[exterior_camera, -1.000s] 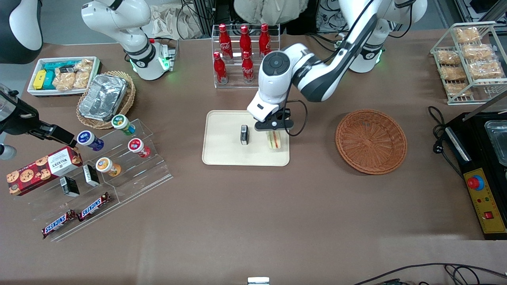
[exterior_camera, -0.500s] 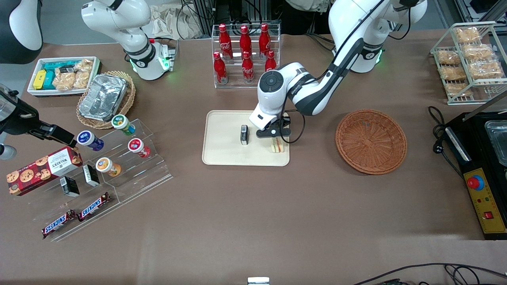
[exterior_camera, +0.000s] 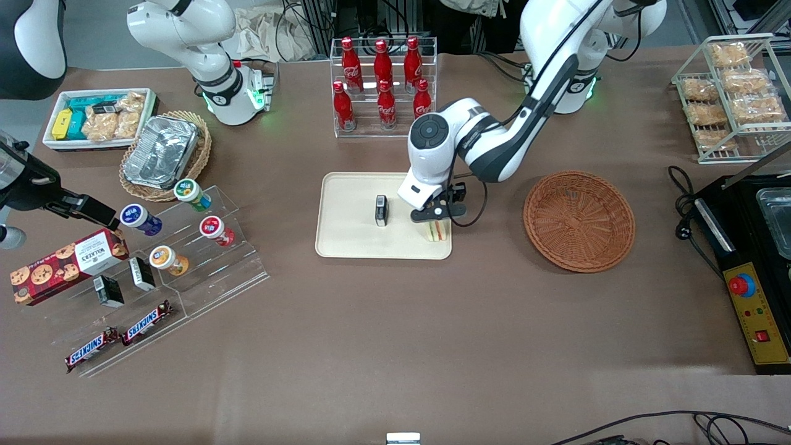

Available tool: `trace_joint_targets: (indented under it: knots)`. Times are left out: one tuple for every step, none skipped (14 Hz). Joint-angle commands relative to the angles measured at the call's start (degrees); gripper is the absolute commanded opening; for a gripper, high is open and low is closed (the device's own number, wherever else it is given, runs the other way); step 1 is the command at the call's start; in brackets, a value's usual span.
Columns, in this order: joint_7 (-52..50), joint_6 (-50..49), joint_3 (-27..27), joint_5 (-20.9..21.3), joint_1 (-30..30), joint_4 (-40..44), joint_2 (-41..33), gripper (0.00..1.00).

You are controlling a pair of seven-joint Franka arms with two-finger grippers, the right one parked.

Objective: Place sandwich from basket to tray

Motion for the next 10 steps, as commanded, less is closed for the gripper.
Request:
trace_joint_targets:
  knots:
    - [5.82,-9.91,-0.55,-0.81,5.14,1.83,-7.19,1.0]
    - [9.61,-12.99,-0.38,-2.65,6.55,2.71,-9.21,1.0]
    - [13.91,-15.55,-0.29,-3.62,8.65,3.42,-11.06,1.0]
    - [17.69,-17.66,-0.38,-3.8,11.55,3.51,-12.82,1.0]
    - [20.86,-19.51,-0.47,-3.98,14.01,3.6,-14.57,1.0]
    - [24.03,-21.01,-0.38,-5.11,16.3,3.52,-16.59,1.0]
    - [28.67,-22.33,-0.38,-6.17,19.19,3.51,-18.35,1.0]
    - [33.59,-23.56,-0.38,-6.96,22.01,3.51,-19.85,1.0]
    - [37.38,-24.18,-0.29,-7.49,24.73,3.51,-21.17,1.0]
    - [41.33,-24.45,-0.29,-7.5,27.63,3.51,-22.23,1.0]
